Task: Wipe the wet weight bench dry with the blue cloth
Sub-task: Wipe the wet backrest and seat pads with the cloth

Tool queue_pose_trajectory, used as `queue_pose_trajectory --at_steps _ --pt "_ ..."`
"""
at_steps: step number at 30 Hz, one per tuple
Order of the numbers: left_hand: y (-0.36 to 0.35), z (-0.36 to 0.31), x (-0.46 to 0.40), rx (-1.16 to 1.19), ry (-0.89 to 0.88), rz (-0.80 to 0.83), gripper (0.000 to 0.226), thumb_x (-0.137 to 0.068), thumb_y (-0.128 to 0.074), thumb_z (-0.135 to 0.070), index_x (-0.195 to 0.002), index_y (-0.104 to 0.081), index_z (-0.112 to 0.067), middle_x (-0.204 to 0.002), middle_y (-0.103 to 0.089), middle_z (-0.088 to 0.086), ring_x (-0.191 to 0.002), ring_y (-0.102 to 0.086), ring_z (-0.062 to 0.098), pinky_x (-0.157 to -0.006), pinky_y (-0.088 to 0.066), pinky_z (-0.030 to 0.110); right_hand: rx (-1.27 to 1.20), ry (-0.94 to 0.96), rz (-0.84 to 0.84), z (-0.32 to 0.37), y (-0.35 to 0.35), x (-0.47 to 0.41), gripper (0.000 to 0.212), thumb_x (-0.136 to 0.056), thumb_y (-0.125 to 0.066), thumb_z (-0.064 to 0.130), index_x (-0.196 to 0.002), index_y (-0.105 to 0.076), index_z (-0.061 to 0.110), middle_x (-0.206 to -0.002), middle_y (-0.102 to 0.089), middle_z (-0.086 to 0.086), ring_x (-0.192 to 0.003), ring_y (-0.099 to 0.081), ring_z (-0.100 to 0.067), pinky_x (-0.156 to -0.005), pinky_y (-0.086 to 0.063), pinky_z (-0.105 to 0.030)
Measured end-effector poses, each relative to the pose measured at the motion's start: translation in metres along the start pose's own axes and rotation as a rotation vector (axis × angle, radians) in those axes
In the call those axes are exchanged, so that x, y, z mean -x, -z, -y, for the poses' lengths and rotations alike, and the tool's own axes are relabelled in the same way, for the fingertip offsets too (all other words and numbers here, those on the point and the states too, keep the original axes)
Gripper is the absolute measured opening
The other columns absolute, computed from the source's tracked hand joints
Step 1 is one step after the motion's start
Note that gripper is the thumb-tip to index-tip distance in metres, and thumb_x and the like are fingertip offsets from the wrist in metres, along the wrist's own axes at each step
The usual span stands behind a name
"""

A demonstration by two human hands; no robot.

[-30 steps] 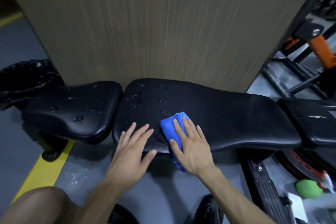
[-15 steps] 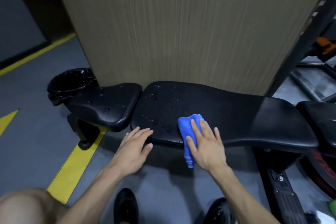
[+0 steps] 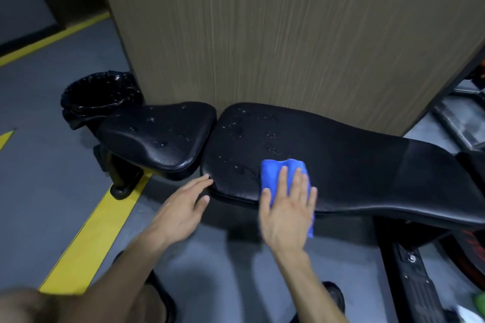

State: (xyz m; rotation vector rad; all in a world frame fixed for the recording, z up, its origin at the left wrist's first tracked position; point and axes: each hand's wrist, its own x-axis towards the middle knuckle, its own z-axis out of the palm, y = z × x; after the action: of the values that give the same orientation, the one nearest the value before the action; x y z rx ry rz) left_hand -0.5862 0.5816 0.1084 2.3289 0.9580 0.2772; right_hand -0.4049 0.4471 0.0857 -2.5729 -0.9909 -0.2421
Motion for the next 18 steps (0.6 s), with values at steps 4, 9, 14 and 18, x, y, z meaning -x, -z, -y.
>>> queue_pose_trajectory --at_steps 4,9,14,18 --pt "-0.003 0.012 -0.002 0.09 -0.023 -0.077 0.041 -0.099 -0.048 -0.02 -0.139 -0.057 -0.025 -0.15 -0.05 -0.014 -0.14 -0.044 0.006 -0.118 -0.033 0.031 0.036 0.315 0.123 0.03 -0.009 -0.002 0.065 -0.098 -0.029 0.046 -0.154 -0.036 0.014 -0.16 -0.032 -0.017 -0.148 -0.029 -0.03 -0.121 -0.022 -0.049" --pt "-0.014 0.016 0.0 0.185 -0.02 -0.128 0.047 -0.097 -0.041 -0.028 -0.141 -0.056 -0.027 -0.15 -0.049 -0.017 -0.139 -0.043 0.0 -0.118 -0.034 0.031 0.096 -0.072 -0.012 -0.04 0.001 -0.022 0.064 -0.097 -0.028 0.043 -0.15 -0.042 0.01 -0.156 -0.038 -0.021 -0.143 -0.036 -0.036 -0.115 -0.028 -0.056" --pt "-0.013 0.018 -0.004 0.245 -0.02 -0.146 0.047 -0.097 -0.042 -0.021 -0.141 -0.056 -0.025 -0.146 -0.054 -0.015 -0.135 -0.046 0.0 -0.115 -0.035 0.027 0.02 0.169 0.021 0.044 -0.014 0.008 0.064 -0.098 -0.032 0.041 -0.152 -0.04 0.008 -0.157 -0.036 -0.022 -0.146 -0.032 -0.035 -0.119 -0.025 -0.053" --pt "0.002 0.022 -0.008 0.331 0.068 -0.248 0.044 -0.094 -0.041 -0.019 -0.132 -0.06 -0.026 -0.129 -0.065 -0.016 -0.123 -0.057 0.002 -0.106 -0.043 0.026 0.062 0.545 0.21 0.051 -0.018 -0.02 0.064 -0.099 -0.03 0.044 -0.154 -0.036 0.012 -0.16 -0.034 -0.016 -0.148 -0.032 -0.028 -0.119 -0.029 -0.049"
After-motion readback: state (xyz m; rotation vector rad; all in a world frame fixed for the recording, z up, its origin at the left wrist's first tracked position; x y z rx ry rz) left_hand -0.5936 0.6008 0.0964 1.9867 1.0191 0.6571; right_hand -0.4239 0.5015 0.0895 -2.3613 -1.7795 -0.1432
